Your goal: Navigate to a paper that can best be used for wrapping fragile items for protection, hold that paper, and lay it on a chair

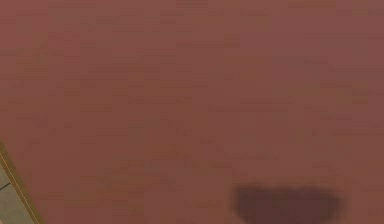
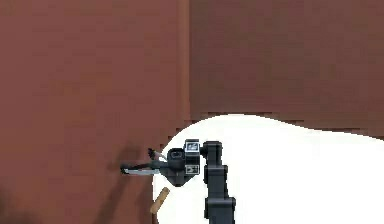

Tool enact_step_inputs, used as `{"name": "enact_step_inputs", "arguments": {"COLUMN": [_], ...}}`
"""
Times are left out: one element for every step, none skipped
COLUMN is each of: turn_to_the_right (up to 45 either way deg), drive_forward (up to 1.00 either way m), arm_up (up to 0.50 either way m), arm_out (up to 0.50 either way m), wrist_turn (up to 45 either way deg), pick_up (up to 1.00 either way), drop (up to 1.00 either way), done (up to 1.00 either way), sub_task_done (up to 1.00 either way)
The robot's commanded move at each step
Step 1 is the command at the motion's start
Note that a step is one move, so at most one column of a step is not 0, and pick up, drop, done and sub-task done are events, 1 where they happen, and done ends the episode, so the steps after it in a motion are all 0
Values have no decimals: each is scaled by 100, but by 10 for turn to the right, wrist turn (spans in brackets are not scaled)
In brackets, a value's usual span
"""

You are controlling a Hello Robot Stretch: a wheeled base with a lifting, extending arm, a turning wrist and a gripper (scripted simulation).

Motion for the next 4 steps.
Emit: {"name": "enact_step_inputs", "arguments": {"turn_to_the_right": [0, 0, 0, 0], "drive_forward": [0, 0, 0, 0], "arm_up": [0, -30, 0, 10], "arm_out": [0, 0, 0, 0], "wrist_turn": [60, 0, 0, 0], "pick_up": [0, 0, 100, 0], "drop": [0, 0, 0, 0], "done": [0, 0, 0, 0], "sub_task_done": [0, 0, 0, 0]}}
